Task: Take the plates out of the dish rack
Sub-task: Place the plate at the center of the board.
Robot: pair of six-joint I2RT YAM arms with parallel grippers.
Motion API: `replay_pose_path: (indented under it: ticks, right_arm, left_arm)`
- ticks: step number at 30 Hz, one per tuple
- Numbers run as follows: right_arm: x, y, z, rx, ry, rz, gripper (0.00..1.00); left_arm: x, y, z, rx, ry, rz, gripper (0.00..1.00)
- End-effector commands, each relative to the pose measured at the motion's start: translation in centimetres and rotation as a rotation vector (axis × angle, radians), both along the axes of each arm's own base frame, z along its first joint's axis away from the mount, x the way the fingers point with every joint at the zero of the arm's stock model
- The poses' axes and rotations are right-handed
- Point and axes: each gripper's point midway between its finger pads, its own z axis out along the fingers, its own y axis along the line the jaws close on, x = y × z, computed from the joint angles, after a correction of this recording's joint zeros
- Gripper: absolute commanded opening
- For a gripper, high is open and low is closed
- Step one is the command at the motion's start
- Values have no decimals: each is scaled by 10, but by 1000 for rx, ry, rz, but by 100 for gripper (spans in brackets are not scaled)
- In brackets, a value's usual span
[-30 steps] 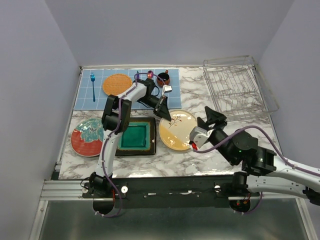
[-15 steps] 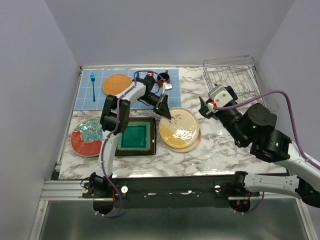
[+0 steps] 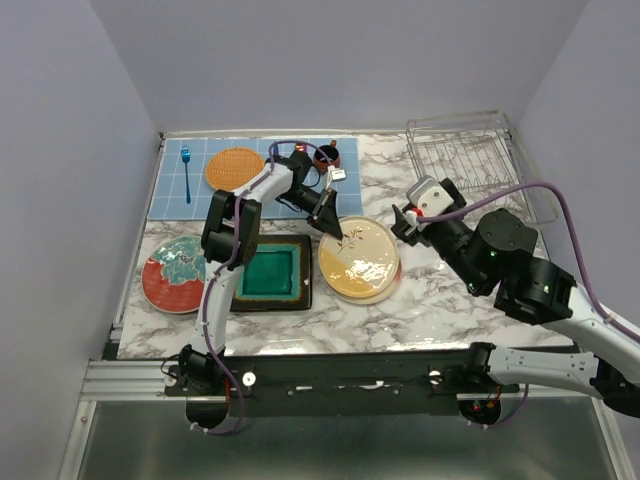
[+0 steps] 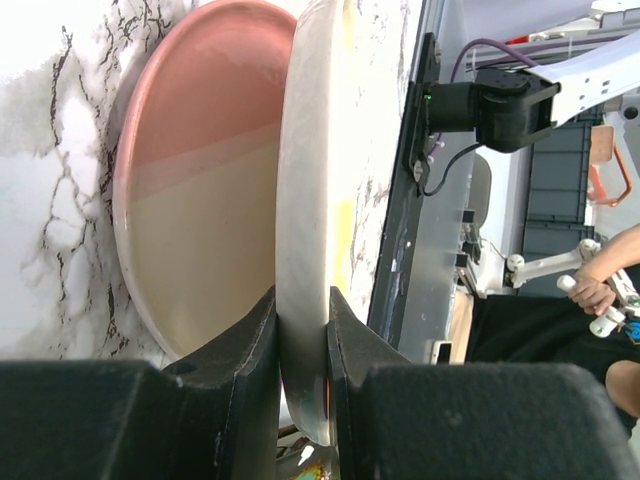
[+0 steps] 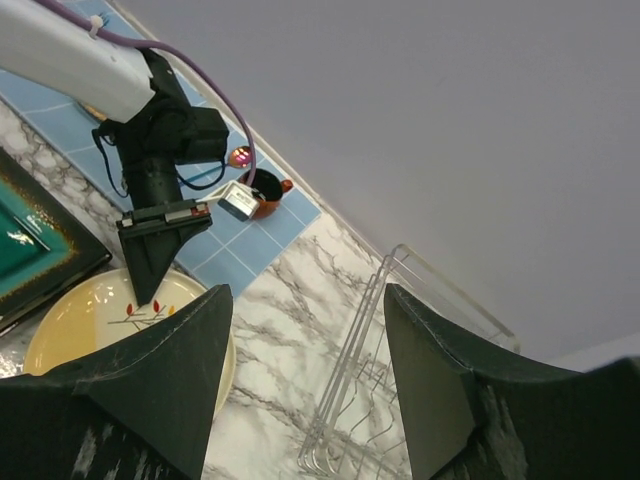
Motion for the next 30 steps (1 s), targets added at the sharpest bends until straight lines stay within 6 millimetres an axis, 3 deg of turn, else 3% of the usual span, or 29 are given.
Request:
replay_pose_path:
  ticks: [1,6,11,17,22,30]
  right_arm:
    - [10,-3,3,48,41,-56,70]
    - [13,-11,7,100,82,-73,70]
    - [29,-19,12,160,146,-110,70]
    - [44,-29,-3,200,179,-140,70]
    - [48,-54,-6,225,199,-206,70]
    - [62,-56,-14,265,285,-240,70]
  left_arm:
    - [-4,-6,16,-28,-5,-6,0]
    - [2,-9,8,5,-37,12,0]
    - [8,-11,-3,65,-88,15,0]
    - [11,-7,-17,130,-136,22,0]
    - [14,-5,-23,158,-152,38,0]
    - [17,-3,-30,209,-194,60,0]
